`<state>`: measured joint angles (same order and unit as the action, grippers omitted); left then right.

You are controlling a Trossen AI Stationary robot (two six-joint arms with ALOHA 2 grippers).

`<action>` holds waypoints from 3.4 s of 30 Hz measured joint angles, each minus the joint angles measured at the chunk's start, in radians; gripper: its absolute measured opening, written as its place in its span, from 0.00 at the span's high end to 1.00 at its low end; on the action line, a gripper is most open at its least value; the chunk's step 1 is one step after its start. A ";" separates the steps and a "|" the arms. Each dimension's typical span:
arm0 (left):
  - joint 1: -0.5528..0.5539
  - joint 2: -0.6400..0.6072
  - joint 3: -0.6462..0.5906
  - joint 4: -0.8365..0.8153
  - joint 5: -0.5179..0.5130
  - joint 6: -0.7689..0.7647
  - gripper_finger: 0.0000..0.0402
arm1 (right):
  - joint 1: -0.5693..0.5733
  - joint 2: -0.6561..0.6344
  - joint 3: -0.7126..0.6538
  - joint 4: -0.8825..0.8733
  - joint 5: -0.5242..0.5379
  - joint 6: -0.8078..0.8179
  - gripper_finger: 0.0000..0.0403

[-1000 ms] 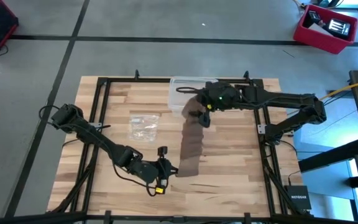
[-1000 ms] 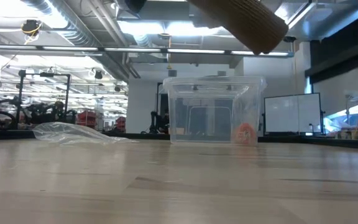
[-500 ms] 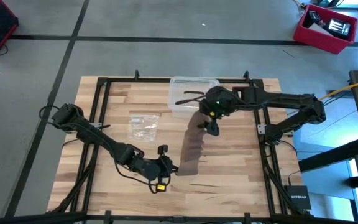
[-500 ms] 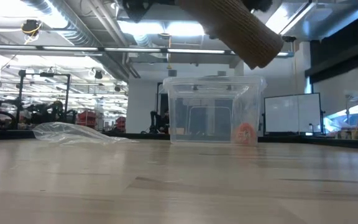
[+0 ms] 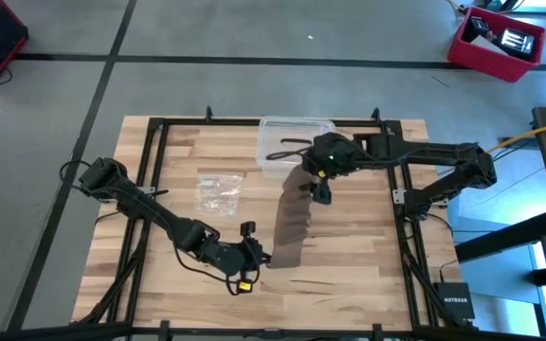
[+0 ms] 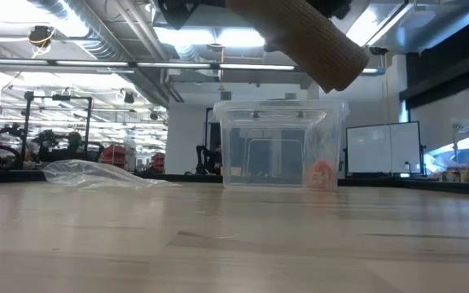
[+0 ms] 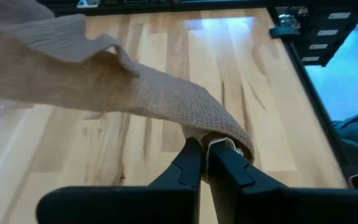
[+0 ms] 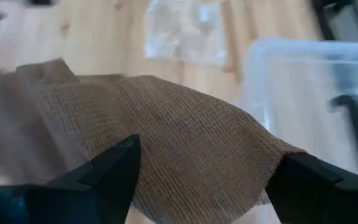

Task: Roll bandage
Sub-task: Roll the brown bandage

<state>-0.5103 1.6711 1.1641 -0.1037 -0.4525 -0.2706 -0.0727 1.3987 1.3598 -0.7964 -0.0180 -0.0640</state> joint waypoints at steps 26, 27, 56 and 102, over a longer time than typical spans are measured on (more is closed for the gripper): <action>0.002 0.000 0.000 -0.021 0.027 0.016 0.98 | 0.000 -0.047 0.298 -0.290 0.016 -0.036 0.14; 0.002 0.000 0.000 -0.021 0.048 0.017 0.98 | 0.000 -0.047 0.331 -0.317 0.024 -0.028 0.14; 0.097 -0.296 0.134 0.079 -0.189 0.563 0.98 | 0.129 -0.563 -0.430 0.325 0.100 0.091 0.14; 0.205 -0.299 0.132 0.226 -0.137 0.753 0.98 | 0.164 -0.083 -0.928 1.565 0.036 0.080 0.51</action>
<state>-0.3050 1.3716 1.2957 0.1224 -0.5900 0.4824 0.0914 1.3160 0.4314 0.7689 0.0177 0.0156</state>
